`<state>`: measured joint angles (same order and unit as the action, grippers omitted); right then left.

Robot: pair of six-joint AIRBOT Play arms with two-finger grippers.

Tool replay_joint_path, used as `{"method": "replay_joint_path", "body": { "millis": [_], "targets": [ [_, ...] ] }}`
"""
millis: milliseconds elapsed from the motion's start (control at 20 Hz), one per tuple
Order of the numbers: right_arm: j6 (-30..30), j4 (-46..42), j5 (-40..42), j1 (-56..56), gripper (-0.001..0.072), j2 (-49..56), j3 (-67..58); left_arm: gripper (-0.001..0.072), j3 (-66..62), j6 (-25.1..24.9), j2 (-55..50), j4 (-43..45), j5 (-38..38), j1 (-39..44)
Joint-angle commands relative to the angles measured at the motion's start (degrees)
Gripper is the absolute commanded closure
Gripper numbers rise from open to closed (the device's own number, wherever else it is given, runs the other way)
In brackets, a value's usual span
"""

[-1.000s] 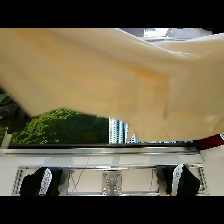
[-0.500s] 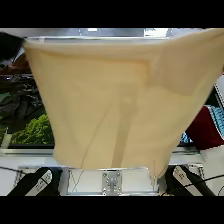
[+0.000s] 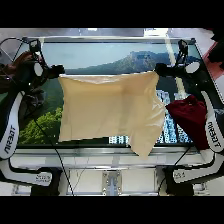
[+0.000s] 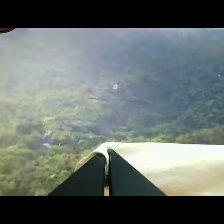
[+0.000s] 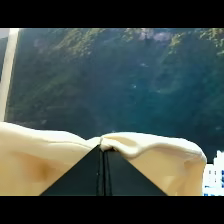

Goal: Fold the shirts.

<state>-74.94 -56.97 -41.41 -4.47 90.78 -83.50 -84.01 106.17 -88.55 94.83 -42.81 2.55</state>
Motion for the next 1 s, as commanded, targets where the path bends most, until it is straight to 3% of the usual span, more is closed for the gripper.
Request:
{"method": "replay_joint_path", "body": {
  "millis": [0, 200, 350, 550, 950],
  "targets": [
    [-0.24, -3.02, -0.52, -1.03, 0.0693, 2.60, 0.17, 0.0699, -1.27, 2.69, -4.22, 2.62, 2.21, 0.39],
    [0.42, -6.71, -13.88, -0.72, 0.0693, 0.37, 0.37, 0.0699, -0.57, -0.04, -2.27, -1.16, -8.48, 0.68],
    [0.35, -10.62, -18.12, 0.79, 0.0693, -1.86, 3.82, 0.0699, 4.46, -0.57, 0.44, -0.50, -7.96, 1.05],
    [0.17, -10.80, -17.64, 0.66, 0.0693, -2.43, 12.20, 0.0699, 12.72, -0.55, 1.38, -1.60, -9.03, 1.05],
    [-0.83, -11.13, -6.40, 0.66, 0.0693, -1.90, 22.03, 0.0698, 15.67, -4.20, 1.60, -6.75, -10.43, 1.07]
  ]
}}
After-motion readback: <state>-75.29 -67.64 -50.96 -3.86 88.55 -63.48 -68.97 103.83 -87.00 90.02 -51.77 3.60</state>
